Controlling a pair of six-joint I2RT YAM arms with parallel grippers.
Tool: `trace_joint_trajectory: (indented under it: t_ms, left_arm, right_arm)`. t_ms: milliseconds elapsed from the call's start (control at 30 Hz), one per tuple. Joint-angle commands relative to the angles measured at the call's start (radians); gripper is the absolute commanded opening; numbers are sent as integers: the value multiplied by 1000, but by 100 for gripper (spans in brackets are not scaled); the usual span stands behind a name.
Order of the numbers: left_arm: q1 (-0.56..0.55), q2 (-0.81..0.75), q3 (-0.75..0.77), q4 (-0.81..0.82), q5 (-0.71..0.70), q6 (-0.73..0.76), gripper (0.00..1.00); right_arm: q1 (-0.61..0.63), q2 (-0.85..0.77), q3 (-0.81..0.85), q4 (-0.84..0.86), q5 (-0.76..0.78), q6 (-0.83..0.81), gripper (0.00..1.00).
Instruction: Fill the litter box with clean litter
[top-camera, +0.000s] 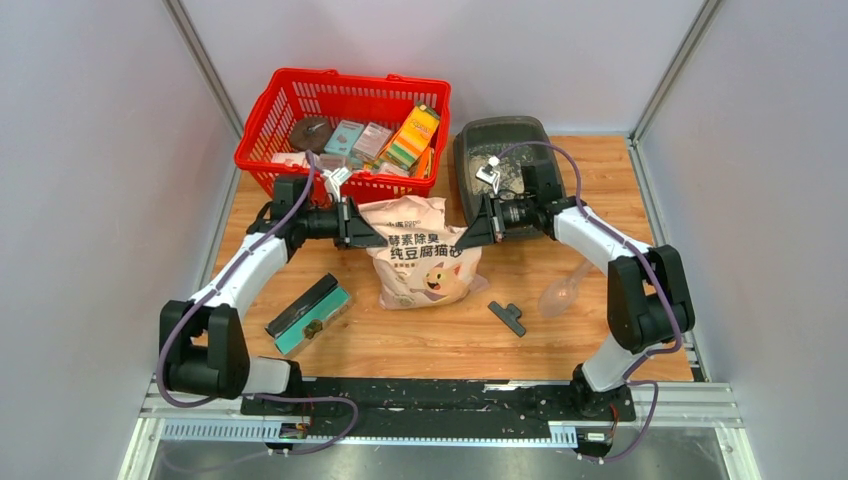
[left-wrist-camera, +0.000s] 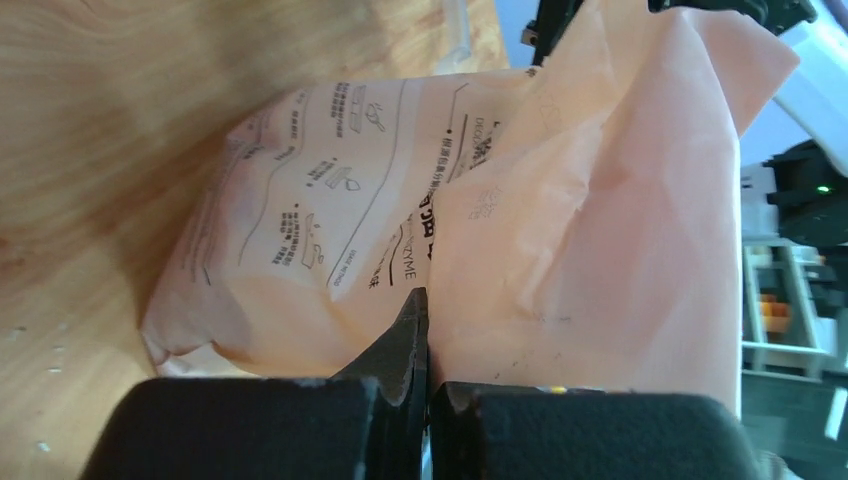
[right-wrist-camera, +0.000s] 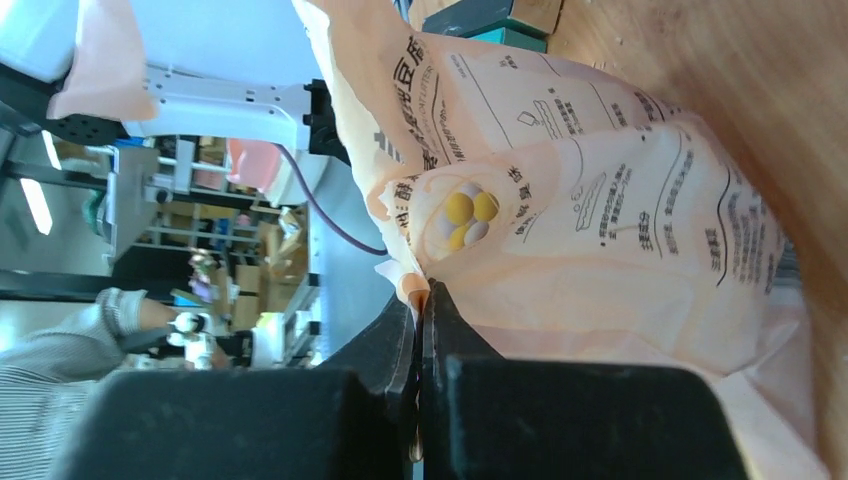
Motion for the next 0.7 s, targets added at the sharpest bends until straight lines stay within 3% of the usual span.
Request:
trace_joint_trajectory:
  t_ms: [0,100,167,233,300,333,367,400,467,500,667]
  left_arm:
    - [26,30,-21,78,150,-201,0]
    - [26,50,-17,45,265,-206,0]
    - [26,50,17,-123,293,-65,0]
    - [26,29,51,-293,261,116,0]
    - [26,-10,71,-326,146,228,3]
    - [24,-62,65,-296,106,238,9]
    - [23,-92,21,-237,69,224,25]
    - [20,-128,-12,-162,-26,165,32]
    - [9,-220,-112,93,-107,101,50]
    - [-2,-231,-131,197,-143,86,52]
    - [-95,-186,-151,359,-174,71,57]
  right_arm:
    - [-31,4,58,-84,-149,109,0]
    - [-37,1,38,-100,-161,149,0]
    - [-46,-13,29,-137,-155,110,0]
    - [-52,-18,45,-209,-156,56,0]
    - [-49,-11,67,-272,-156,-36,0]
    - [-46,-5,73,-298,-155,-48,0]
    - [-45,-2,79,-301,-155,-53,0]
    - [-45,11,81,-303,-153,-55,0]
    - [-45,22,87,-304,-147,-55,0]
    - [-43,34,90,-304,-145,-56,0]
    - [-32,56,110,-312,-135,-64,0]
